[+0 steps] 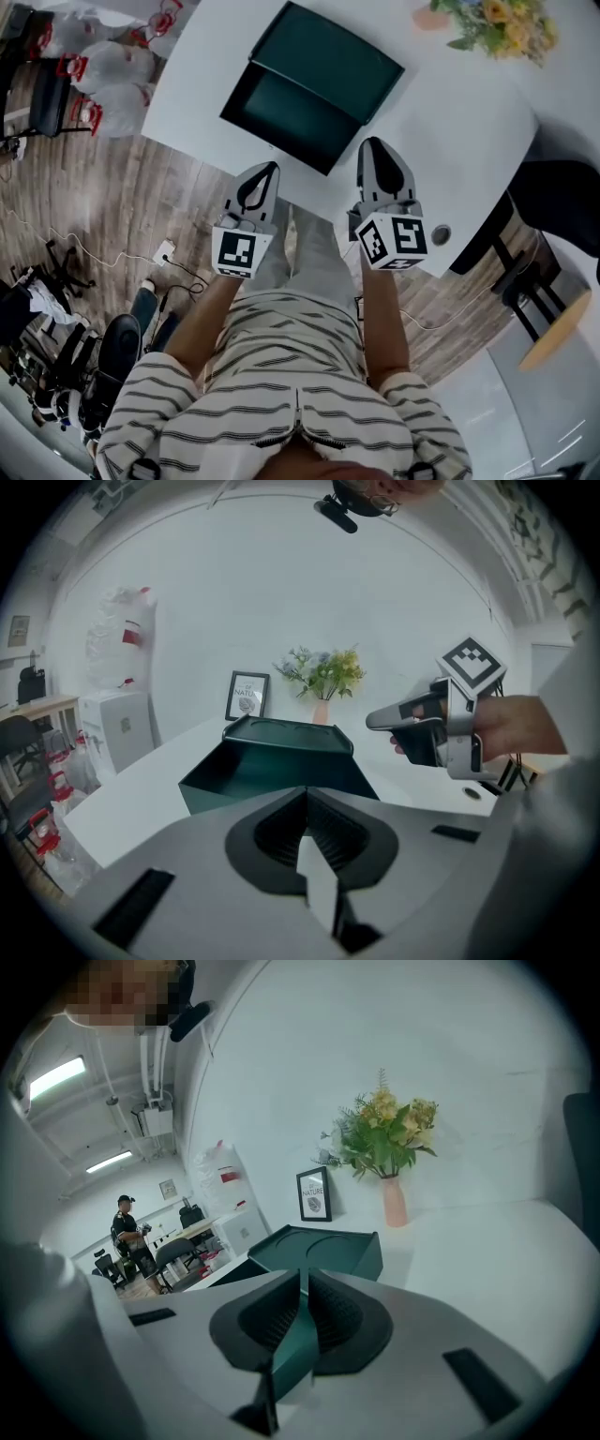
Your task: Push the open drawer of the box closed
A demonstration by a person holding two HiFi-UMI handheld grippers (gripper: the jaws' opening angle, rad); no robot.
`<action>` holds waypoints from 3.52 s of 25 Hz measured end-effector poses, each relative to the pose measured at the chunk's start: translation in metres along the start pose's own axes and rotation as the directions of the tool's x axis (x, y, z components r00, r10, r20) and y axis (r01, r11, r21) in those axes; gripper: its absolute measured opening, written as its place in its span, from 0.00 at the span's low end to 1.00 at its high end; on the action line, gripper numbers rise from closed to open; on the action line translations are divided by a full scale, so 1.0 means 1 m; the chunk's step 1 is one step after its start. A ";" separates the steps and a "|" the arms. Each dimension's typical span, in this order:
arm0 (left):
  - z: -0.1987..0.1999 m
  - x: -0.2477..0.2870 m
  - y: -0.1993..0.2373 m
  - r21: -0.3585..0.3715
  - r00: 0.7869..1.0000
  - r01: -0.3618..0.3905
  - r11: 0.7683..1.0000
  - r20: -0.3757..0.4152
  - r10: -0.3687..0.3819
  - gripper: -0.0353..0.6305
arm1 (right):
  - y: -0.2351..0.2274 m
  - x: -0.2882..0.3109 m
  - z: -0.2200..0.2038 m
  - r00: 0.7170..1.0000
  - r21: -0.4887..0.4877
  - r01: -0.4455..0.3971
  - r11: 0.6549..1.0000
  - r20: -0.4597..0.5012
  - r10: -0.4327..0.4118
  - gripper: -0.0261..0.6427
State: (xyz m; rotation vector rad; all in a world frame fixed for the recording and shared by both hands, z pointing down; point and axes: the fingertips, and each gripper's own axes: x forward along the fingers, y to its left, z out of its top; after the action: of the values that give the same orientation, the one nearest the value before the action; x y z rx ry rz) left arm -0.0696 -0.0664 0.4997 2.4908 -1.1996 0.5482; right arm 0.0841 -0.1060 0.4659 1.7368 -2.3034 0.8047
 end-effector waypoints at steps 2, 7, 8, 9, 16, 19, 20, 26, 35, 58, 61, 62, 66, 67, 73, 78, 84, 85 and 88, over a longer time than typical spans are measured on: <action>-0.004 0.005 0.001 0.002 1.000 0.009 1.000 -0.009 -0.009 0.05 | -0.006 0.005 -0.002 1.000 0.007 0.013 1.000 -0.009 -0.013 0.08; -0.008 0.012 0.000 0.000 1.000 0.022 1.000 -0.014 -0.022 0.05 | -0.021 0.019 -0.007 0.998 0.028 0.047 0.998 -0.040 -0.046 0.13; -0.010 0.012 0.001 0.003 1.000 0.022 1.000 -0.016 -0.022 0.05 | -0.024 0.022 -0.008 0.997 0.035 0.055 0.998 -0.049 -0.053 0.13; -0.011 0.013 0.001 0.005 1.000 0.022 1.000 -0.019 -0.021 0.05 | -0.026 0.025 -0.009 0.997 0.045 0.060 0.997 -0.058 -0.058 0.14; -0.018 0.013 0.004 0.001 0.999 0.023 1.000 -0.028 -0.023 0.05 | -0.039 0.041 -0.010 0.992 0.087 0.093 0.992 -0.090 -0.085 0.19; -0.020 0.011 0.005 0.000 0.999 0.023 1.000 -0.035 -0.023 0.05 | -0.044 0.046 -0.009 0.990 0.117 0.109 0.987 -0.104 -0.097 0.19; -0.021 0.011 0.006 -0.002 0.999 0.022 1.000 -0.037 -0.022 0.05 | -0.046 0.047 -0.009 0.989 0.128 0.113 0.985 -0.109 -0.099 0.19; -0.023 0.014 0.005 -0.005 0.999 0.010 1.000 -0.039 -0.011 0.05 | -0.057 0.055 -0.014 0.983 0.162 0.125 0.979 -0.151 -0.101 0.21; -0.033 0.016 0.013 0.014 0.998 -0.015 1.000 -0.056 0.016 0.05 | -0.056 0.061 -0.021 0.974 0.180 0.098 0.979 -0.220 -0.057 0.21; -0.051 0.043 0.025 0.102 0.993 -0.044 0.994 -0.108 0.055 0.19 | -0.057 0.061 -0.022 0.974 0.242 0.068 0.968 -0.225 -0.013 0.19; -0.053 0.045 0.026 0.109 0.992 -0.047 0.993 -0.115 0.060 0.18 | -0.057 0.061 -0.021 0.975 0.241 0.067 0.968 -0.221 -0.013 0.19; -0.053 0.046 0.026 0.114 0.991 -0.050 0.992 -0.115 0.063 0.18 | -0.057 0.061 -0.021 0.975 0.240 0.068 0.968 -0.220 -0.014 0.19; -0.053 0.045 0.027 0.133 0.991 -0.064 0.989 -0.106 0.079 0.16 | -0.057 0.062 -0.020 0.976 0.239 0.063 0.969 -0.218 -0.010 0.19; -0.053 0.045 0.027 0.132 0.991 -0.066 0.989 -0.106 0.080 0.16 | -0.056 0.061 -0.020 0.976 0.238 0.063 0.969 -0.217 -0.010 0.19; -0.049 0.043 0.026 0.121 0.991 -0.065 0.990 -0.104 0.078 0.16 | -0.056 0.061 -0.022 0.975 0.242 0.061 0.968 -0.222 -0.005 0.19; -0.047 0.042 0.025 0.118 0.991 -0.058 0.991 -0.114 0.072 0.16 | -0.056 0.061 -0.022 0.974 0.244 0.060 0.968 -0.227 -0.003 0.19; -0.041 0.044 0.024 0.084 0.990 -0.066 0.994 -0.117 0.076 0.16 | -0.055 0.061 -0.023 0.971 0.230 0.057 0.971 -0.239 0.000 0.19; -0.041 0.044 0.024 0.088 0.990 -0.065 0.994 -0.119 0.075 0.16 | -0.055 0.061 -0.023 0.971 0.231 0.056 0.971 -0.241 0.001 0.19; -0.041 0.045 0.023 0.097 0.989 -0.060 0.994 -0.126 0.072 0.16 | -0.055 0.061 -0.023 0.969 0.233 0.054 0.971 -0.246 0.005 0.19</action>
State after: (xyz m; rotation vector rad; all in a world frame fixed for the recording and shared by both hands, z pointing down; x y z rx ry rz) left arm -0.0704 -0.0927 0.5597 2.4556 -1.2358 0.7870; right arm 0.1110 -0.1568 0.5298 1.6398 -2.0895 1.2592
